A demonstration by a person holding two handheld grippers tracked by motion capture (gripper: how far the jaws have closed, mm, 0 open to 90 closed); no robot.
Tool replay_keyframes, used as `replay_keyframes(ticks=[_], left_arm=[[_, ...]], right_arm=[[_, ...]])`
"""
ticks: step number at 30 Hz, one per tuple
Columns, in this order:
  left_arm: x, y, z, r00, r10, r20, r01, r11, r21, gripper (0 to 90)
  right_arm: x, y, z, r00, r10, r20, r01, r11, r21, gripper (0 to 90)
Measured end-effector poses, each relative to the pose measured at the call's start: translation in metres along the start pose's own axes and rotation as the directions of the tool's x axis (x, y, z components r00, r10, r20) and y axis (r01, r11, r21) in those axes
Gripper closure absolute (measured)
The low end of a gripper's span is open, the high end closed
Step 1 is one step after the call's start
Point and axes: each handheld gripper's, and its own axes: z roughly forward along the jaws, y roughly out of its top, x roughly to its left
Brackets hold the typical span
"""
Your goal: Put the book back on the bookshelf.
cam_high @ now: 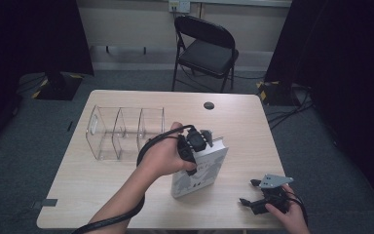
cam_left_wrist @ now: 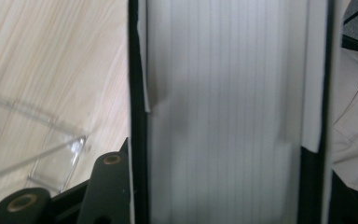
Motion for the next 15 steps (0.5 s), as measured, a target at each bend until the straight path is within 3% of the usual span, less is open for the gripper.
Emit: replay_keyframes(ticks=[9,15], left_arm=[[0.012,-0.037,-0.007,0.9976,-0.069,0.011,0.069,0.9971,-0.03,52.8],[0.018,-0.052,-0.01,0.9965,-0.082,0.01,0.083,0.9959,-0.036,52.8]], right_arm=[[0.0,0.0,0.0,1.0,0.001,0.0,-0.001,1.0,0.0,13.4],[0.0,0.0,0.0,1.0,-0.001,0.0,0.001,1.0,0.0,13.4]])
